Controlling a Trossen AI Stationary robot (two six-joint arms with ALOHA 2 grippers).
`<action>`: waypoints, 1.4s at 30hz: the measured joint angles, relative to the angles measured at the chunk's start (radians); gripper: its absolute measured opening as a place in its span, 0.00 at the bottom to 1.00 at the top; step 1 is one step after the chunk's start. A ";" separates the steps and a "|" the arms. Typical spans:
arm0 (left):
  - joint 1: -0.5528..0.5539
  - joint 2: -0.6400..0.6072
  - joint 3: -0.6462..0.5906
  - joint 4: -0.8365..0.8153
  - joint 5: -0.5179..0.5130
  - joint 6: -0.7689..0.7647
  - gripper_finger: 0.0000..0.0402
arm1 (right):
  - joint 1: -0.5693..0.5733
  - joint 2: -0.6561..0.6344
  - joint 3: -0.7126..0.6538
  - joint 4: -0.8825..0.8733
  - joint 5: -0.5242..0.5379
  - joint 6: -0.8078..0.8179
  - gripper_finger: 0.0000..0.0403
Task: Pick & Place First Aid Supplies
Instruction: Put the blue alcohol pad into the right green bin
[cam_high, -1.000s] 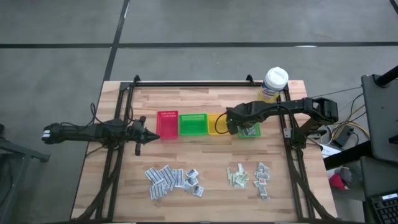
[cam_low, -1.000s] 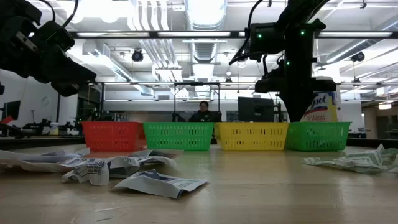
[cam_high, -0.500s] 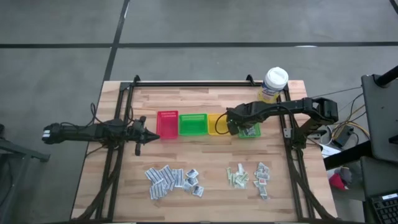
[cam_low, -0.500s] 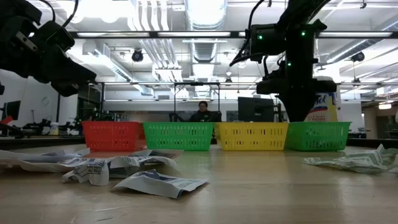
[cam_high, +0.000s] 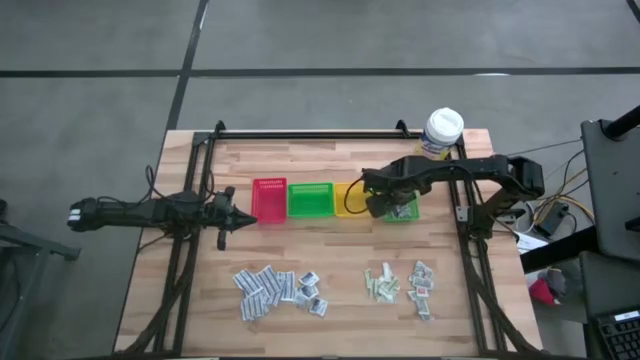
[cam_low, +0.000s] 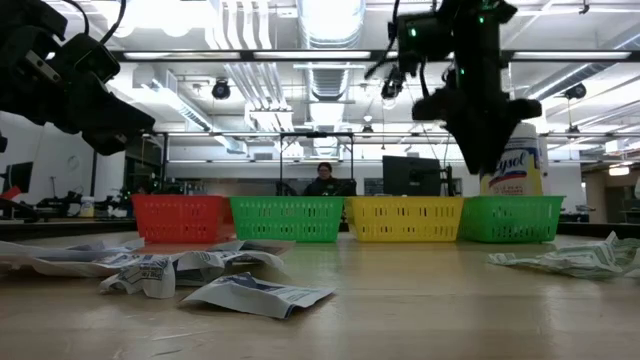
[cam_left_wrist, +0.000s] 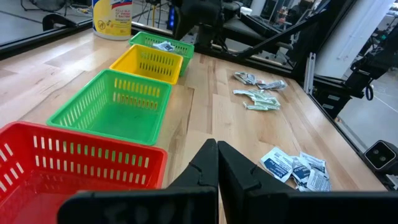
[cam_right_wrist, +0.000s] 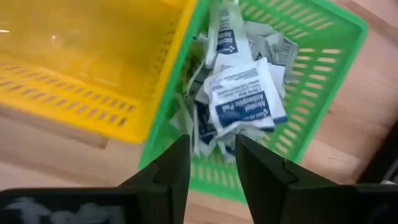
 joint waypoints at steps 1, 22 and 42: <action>0.000 0.000 0.000 0.000 0.000 0.000 0.00 | 0.009 0.000 0.018 -0.010 0.000 0.004 0.30; 0.000 0.000 0.000 0.000 0.000 0.000 0.00 | 0.457 0.008 0.148 0.387 0.079 -0.077 0.19; 0.000 0.000 0.000 0.003 0.000 0.000 0.00 | 0.529 0.162 0.133 0.776 -0.009 -0.614 0.17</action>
